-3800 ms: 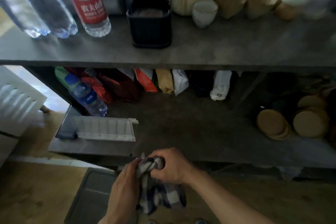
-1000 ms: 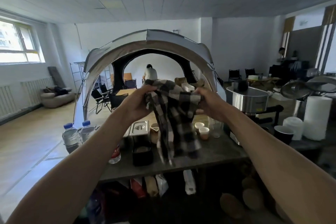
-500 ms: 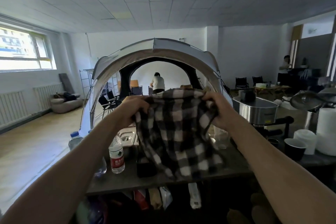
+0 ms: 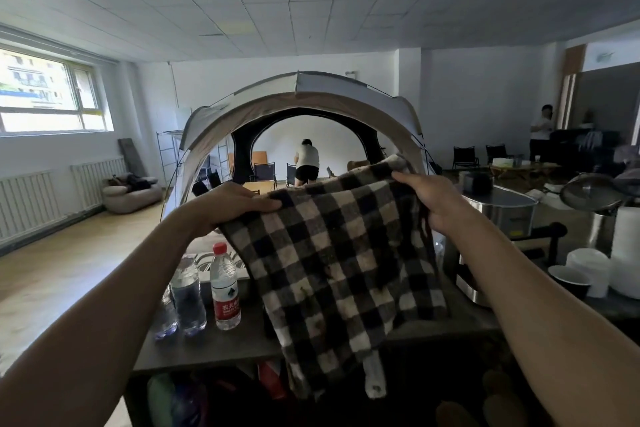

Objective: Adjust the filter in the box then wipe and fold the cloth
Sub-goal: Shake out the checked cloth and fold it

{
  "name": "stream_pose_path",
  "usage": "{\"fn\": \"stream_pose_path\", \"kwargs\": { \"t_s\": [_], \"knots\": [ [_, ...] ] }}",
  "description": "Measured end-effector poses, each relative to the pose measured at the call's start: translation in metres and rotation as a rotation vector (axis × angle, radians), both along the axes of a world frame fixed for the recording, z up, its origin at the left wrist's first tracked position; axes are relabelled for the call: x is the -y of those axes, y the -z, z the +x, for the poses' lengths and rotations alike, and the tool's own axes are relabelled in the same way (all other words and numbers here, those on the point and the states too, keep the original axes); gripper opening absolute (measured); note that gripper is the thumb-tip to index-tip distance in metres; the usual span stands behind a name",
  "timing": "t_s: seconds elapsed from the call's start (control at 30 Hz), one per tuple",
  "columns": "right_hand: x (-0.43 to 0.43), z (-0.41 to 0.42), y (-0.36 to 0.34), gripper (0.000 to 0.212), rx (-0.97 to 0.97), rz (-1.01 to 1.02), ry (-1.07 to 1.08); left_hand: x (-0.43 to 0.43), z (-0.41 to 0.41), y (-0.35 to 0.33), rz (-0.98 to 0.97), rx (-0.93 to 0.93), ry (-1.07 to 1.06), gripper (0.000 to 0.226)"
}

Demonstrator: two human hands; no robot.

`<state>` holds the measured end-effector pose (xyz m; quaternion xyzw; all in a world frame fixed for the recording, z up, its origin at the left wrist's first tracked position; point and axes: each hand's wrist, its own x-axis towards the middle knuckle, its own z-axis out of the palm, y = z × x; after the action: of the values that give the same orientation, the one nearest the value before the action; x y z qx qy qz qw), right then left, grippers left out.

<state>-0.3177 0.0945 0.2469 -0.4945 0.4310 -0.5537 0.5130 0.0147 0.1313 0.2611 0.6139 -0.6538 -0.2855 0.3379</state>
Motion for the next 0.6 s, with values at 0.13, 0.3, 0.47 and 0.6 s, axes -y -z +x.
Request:
{"fn": "stream_pose_path", "kwargs": {
  "t_s": [0.13, 0.3, 0.47, 0.6],
  "knots": [
    [0.002, 0.011, 0.006, 0.031, -0.226, -0.219, 0.311, -0.002, -0.02, -0.006, 0.136, -0.35, 0.048, 0.031],
    [-0.019, 0.055, 0.012, 0.025, -0.438, -0.667, 0.501, 0.011, -0.058, -0.007, 0.19, -0.604, 0.048, 0.019],
    [-0.027, 0.1, 0.032, 0.032, -0.631, -0.943, 0.269, 0.007, -0.089, -0.018, 0.143, -0.639, 0.214, 0.035],
    [-0.025, 0.092, 0.034, 0.028, -0.64, -0.892, -0.068, 0.004, -0.086, -0.025, 0.065, -0.446, 0.228, 0.059]
  ]
}}
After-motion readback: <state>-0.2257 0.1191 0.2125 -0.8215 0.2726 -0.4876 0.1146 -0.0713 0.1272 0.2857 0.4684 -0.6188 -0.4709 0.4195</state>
